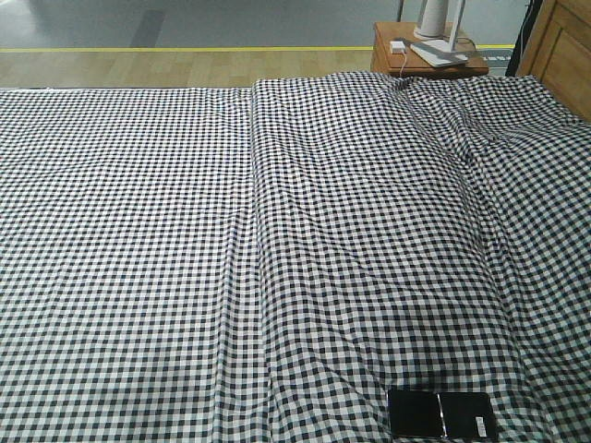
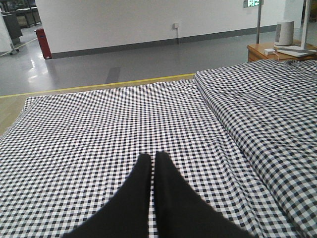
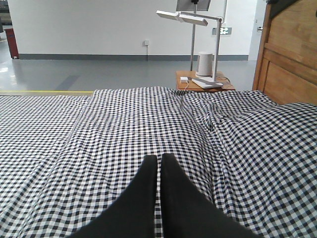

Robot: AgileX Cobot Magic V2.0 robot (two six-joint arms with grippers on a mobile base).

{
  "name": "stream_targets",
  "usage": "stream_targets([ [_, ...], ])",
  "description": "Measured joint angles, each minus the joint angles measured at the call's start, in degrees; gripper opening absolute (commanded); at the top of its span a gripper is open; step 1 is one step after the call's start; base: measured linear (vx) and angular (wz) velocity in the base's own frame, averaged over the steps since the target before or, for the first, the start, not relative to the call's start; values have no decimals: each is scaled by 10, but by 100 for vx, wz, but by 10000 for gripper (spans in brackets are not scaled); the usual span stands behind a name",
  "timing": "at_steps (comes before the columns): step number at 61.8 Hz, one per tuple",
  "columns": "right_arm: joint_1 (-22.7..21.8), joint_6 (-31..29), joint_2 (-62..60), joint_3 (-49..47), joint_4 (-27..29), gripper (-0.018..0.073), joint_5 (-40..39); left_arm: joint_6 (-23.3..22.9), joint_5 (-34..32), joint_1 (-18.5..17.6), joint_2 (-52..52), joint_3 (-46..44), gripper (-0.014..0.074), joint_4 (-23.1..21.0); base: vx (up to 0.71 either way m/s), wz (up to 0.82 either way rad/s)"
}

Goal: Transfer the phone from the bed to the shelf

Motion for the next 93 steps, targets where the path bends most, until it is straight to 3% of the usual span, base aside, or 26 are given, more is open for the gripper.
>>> stream_targets([
  [82, 0, 0, 0, 0, 0, -5, 0, 0, 0, 0, 0, 0, 1, 0, 0, 0],
  [93, 0, 31, 0, 0, 1, -5, -16, 0, 0, 0, 0, 0, 1, 0, 0, 0],
])
